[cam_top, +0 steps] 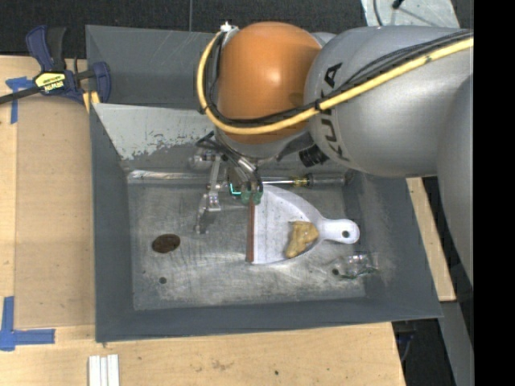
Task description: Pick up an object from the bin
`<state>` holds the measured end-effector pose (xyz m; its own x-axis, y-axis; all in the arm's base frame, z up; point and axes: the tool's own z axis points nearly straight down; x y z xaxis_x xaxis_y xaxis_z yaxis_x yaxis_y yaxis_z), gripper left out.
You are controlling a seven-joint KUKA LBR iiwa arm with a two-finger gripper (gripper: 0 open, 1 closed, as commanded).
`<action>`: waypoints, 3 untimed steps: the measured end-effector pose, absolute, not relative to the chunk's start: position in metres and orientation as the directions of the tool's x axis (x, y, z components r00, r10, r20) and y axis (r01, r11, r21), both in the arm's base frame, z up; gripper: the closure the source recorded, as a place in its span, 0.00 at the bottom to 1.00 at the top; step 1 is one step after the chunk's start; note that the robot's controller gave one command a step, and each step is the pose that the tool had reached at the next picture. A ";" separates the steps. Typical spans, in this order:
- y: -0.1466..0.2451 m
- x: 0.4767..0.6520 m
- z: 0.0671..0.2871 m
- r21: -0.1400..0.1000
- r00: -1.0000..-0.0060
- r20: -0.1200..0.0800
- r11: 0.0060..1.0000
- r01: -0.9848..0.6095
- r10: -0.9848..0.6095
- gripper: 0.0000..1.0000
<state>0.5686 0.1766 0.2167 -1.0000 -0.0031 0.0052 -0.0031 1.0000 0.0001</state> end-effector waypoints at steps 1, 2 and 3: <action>0.176 0.570 0.221 0.001 -1.000 -0.003 1.000 -0.001 -0.001 0.00; 0.185 0.570 0.171 0.001 -0.995 -0.006 0.995 -0.102 -0.102 0.00; 0.199 0.568 0.150 0.000 -0.952 0.001 0.952 -0.305 -0.305 0.00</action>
Offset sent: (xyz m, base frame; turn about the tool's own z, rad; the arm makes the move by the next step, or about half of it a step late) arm -0.0041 0.0272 -0.1467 -0.2956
